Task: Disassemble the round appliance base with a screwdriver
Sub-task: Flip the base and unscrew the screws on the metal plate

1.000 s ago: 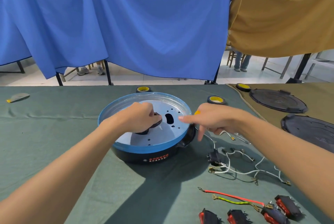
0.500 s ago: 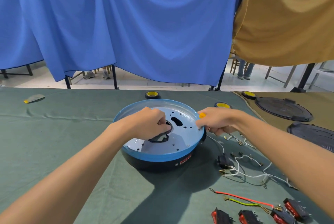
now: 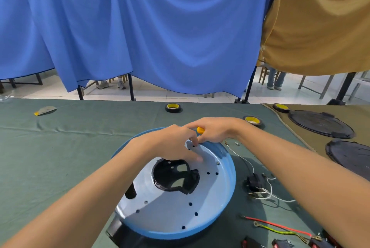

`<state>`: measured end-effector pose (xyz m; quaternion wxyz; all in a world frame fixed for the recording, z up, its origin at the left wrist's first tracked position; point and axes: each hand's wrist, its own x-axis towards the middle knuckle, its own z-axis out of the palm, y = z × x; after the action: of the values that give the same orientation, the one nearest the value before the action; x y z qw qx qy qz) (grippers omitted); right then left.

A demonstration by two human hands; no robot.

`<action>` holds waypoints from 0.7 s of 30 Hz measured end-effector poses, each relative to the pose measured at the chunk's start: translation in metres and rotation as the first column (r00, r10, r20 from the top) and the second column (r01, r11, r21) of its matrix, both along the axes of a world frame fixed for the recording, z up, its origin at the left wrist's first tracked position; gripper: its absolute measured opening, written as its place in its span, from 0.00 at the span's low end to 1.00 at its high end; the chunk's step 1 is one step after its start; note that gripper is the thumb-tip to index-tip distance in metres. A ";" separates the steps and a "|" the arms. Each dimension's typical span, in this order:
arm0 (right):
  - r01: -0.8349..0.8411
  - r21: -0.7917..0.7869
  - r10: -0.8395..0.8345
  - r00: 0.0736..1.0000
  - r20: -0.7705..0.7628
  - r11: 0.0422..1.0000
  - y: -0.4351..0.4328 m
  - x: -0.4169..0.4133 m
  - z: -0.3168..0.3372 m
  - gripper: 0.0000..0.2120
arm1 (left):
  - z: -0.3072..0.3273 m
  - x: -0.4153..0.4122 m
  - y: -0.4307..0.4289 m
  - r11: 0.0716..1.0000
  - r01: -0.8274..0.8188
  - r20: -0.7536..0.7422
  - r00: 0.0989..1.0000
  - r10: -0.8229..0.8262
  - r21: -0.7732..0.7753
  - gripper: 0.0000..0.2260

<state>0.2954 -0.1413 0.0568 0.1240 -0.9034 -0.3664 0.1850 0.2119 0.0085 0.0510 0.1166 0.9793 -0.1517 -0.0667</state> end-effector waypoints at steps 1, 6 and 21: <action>-0.031 0.005 0.031 0.999 0.024 1.000 0.005 -0.001 0.000 0.23 | -0.001 -0.001 -0.002 1.000 0.012 -0.003 1.000 -0.012 -0.004 0.20; 0.064 0.049 -0.069 0.991 0.114 0.997 0.011 0.001 -0.007 0.20 | -0.003 -0.003 -0.008 0.999 0.014 0.004 1.000 -0.014 0.030 0.23; 0.249 0.964 -0.559 0.815 -0.155 0.096 -0.037 -0.049 0.014 0.11 | -0.022 -0.002 -0.012 0.991 0.006 0.038 0.999 -0.011 0.136 0.28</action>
<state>0.2464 -0.1782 0.0710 0.6487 -0.7079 -0.1463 -0.2381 0.2102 -0.0040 0.0290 0.0466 0.9854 -0.1532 -0.0582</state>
